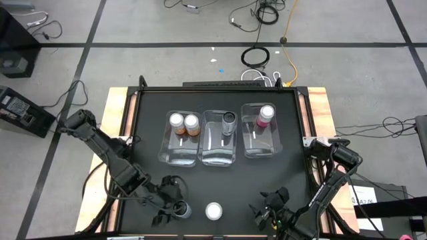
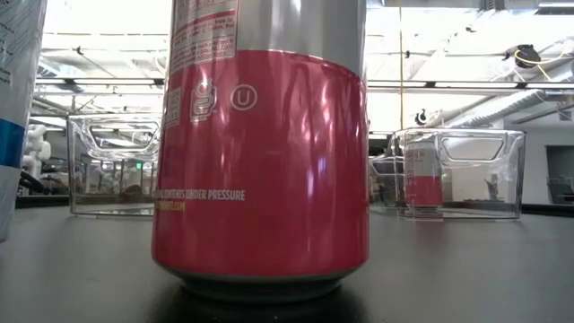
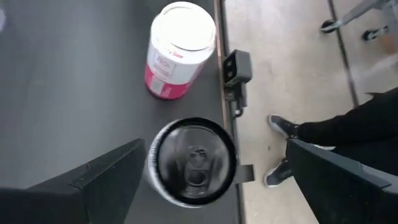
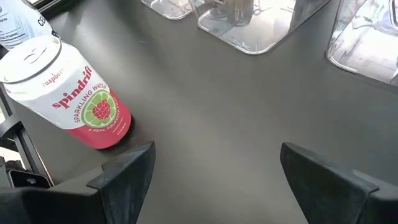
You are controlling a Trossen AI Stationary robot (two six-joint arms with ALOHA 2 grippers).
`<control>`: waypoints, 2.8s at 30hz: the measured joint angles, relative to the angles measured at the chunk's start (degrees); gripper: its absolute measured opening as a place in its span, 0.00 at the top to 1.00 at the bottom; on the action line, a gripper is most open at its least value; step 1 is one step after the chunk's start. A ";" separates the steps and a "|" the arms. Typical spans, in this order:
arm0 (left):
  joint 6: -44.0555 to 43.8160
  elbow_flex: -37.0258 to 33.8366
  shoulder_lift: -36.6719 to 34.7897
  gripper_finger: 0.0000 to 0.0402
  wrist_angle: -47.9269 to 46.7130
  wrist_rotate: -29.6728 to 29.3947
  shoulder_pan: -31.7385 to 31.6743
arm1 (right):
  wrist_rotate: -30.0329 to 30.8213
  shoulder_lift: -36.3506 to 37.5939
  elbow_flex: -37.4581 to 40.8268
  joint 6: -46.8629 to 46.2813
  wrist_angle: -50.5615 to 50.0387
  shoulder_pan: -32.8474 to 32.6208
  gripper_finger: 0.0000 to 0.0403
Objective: Sort soda cans
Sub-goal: Put the left white/blue soda can into the middle transparent bin
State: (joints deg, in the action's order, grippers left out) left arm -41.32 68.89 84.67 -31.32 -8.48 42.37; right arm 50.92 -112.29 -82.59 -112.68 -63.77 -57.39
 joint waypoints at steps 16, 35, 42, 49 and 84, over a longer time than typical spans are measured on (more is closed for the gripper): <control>10.31 25.93 12.21 0.02 -30.26 -2.80 -2.53 | -0.24 0.00 0.00 2.35 -0.35 -0.10 0.16; 4.10 27.97 16.23 0.02 -31.49 1.64 -1.08 | -0.24 0.00 0.00 3.06 0.02 -0.10 0.16; 4.13 27.97 19.59 0.02 -31.25 2.72 -1.04 | -0.23 0.00 0.00 3.38 1.22 -0.17 0.16; 4.13 27.94 21.77 0.02 -31.33 2.74 -1.09 | -0.24 0.00 0.00 5.34 3.78 -0.65 0.16; 4.03 27.90 27.87 0.30 -32.25 2.70 -1.13 | -0.22 0.00 0.00 5.62 6.40 -3.27 0.16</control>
State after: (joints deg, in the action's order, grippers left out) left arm -37.29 96.79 112.53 -63.57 -5.78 41.23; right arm 50.69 -112.29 -82.59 -107.07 -57.36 -60.66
